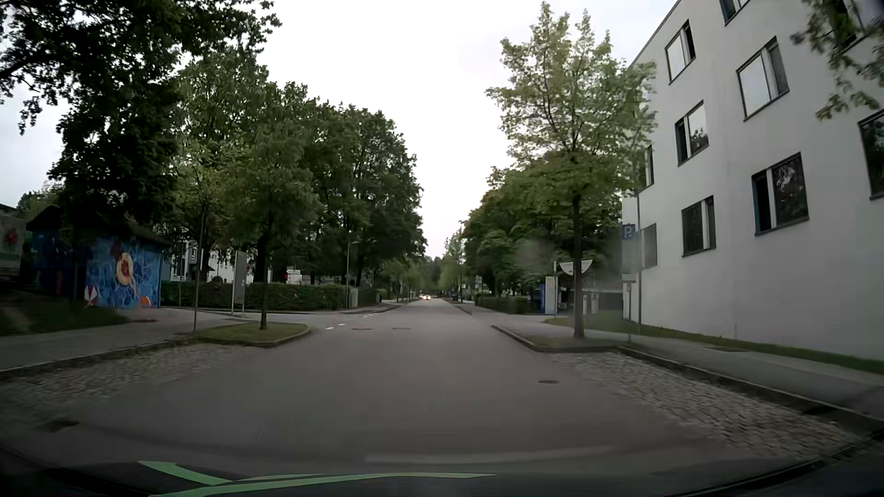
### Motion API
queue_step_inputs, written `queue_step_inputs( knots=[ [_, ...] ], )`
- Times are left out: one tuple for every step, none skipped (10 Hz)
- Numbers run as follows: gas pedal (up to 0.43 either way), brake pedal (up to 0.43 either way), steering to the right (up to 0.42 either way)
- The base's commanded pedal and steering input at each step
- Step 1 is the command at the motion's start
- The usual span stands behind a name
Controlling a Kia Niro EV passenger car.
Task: Follow the waypoints while adhering to traffic rules and regulations
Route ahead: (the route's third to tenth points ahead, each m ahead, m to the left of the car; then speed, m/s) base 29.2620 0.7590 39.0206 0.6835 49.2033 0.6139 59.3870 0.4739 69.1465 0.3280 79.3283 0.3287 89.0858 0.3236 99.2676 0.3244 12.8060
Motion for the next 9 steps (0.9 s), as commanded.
queue_step_inputs(
  knots=[
    [0.169,0.0,0.0],
    [0.169,0.0,0.001],
    [0.169,0.0,0.003],
    [0.169,0.0,0.003],
    [0.169,0.0,0.003],
    [0.169,0.0,0.003],
    [0.169,0.0,0.003],
    [0.177,0.0,0.002],
    [0.177,0.0,0.002]
  ],
)
